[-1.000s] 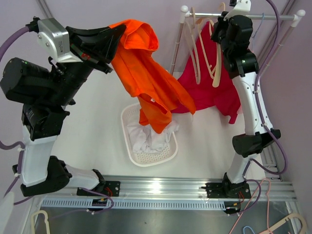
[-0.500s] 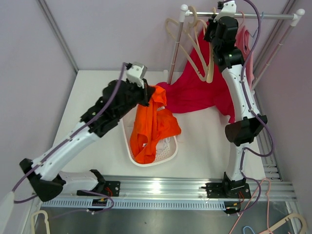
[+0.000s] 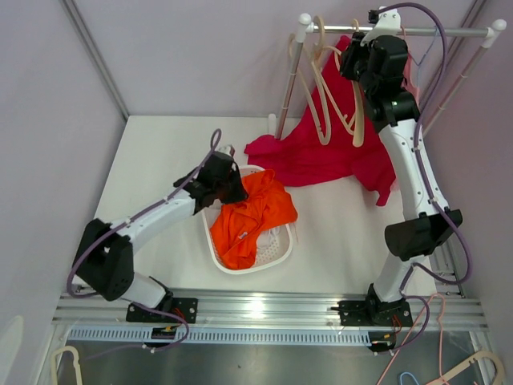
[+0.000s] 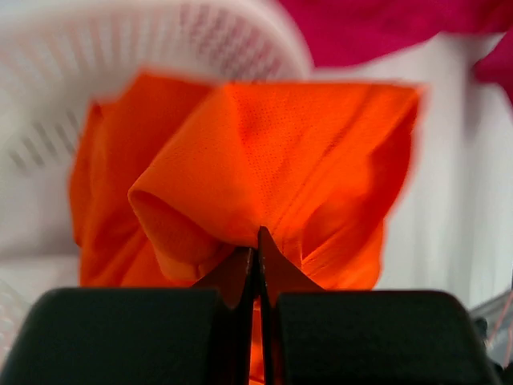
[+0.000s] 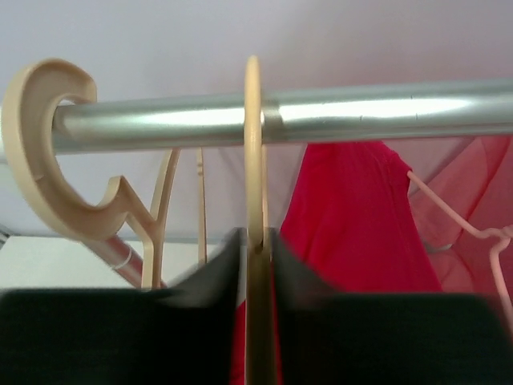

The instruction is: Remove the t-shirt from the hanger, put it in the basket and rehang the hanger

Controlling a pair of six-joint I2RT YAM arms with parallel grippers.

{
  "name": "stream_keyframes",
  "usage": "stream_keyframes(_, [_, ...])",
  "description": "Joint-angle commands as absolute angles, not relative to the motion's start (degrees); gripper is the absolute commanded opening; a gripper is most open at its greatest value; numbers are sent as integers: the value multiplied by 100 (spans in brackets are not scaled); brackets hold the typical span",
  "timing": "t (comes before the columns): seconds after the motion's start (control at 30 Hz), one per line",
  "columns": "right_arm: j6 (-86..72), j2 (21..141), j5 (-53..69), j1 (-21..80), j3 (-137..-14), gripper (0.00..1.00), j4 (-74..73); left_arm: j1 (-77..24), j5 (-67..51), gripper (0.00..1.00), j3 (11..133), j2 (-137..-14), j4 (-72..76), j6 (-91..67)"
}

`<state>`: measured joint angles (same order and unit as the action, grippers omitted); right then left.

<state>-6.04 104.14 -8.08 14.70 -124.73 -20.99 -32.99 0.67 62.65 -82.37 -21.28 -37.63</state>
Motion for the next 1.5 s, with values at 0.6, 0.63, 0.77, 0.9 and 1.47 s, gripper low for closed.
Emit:
stream_keyframes(0.6, [-923,9606,-704,80,-12867,46,-3525,-3270,-661,99,4719,-7631,-974,-4343])
stream_keyframes(0.63, [-905,9685,-660,62,-12937,46,-3524,-3270,-546,99,4842,-7437,-1263,-4272])
stream_keyframes(0.77, [-817,10133,-475,53,-13253,47,-3533,-3331,-27,99,5465,-6479,-2055,-3894])
stream_keyframes(0.9, [-800,10467,-404,53,-13316,50,-3341,-3384,378,99,5958,-5557,-2548,-3569])
stream_keyframes(1.47, [-808,11786,-62,-114,-14317,39,-2680,-3419,114,99,5555,-4228,-2953,-3068])
